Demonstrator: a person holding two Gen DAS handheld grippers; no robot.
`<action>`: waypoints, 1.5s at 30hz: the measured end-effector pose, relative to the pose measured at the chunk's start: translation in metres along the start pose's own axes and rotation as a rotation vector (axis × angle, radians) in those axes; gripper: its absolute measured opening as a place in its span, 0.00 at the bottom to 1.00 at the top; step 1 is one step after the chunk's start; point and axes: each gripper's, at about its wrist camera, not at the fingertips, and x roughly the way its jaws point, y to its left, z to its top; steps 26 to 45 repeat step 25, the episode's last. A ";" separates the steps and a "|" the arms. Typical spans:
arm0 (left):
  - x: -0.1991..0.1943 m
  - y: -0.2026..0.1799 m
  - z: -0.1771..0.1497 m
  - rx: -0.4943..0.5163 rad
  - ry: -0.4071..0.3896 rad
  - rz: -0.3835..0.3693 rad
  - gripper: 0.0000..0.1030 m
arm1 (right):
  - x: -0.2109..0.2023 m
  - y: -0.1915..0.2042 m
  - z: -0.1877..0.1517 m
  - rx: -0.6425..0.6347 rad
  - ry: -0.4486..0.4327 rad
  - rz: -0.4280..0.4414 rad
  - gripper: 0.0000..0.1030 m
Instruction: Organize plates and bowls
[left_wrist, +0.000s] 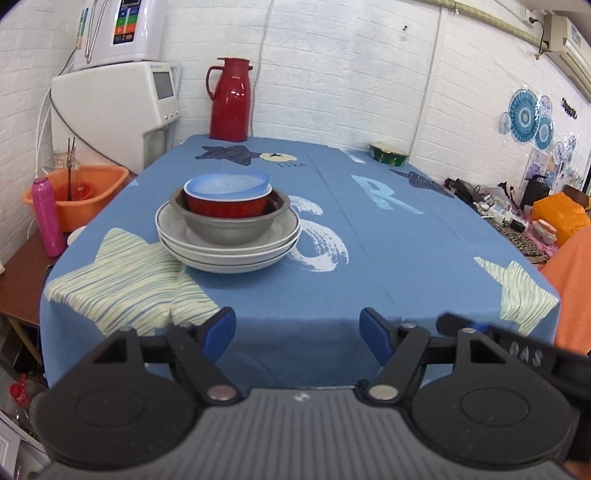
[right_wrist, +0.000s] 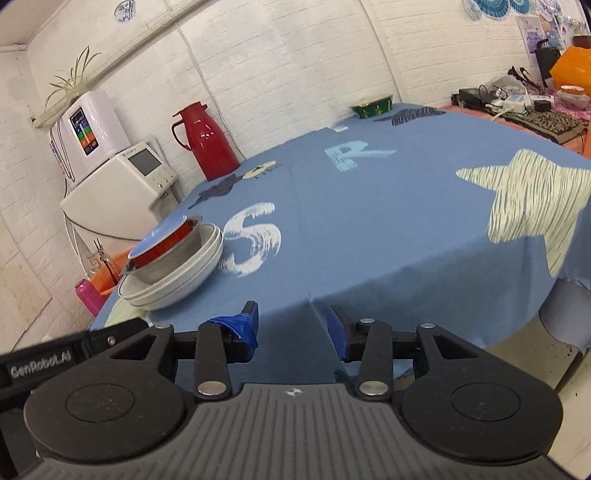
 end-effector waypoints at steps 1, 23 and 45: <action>0.004 -0.001 0.000 -0.002 0.015 0.012 0.70 | 0.000 -0.001 -0.002 -0.006 0.008 0.006 0.25; 0.003 -0.014 -0.010 0.040 -0.023 0.005 0.71 | -0.013 0.007 -0.026 -0.153 -0.007 -0.070 0.28; 0.002 -0.014 -0.010 0.042 -0.023 0.005 0.71 | -0.014 0.008 -0.026 -0.155 -0.013 -0.070 0.29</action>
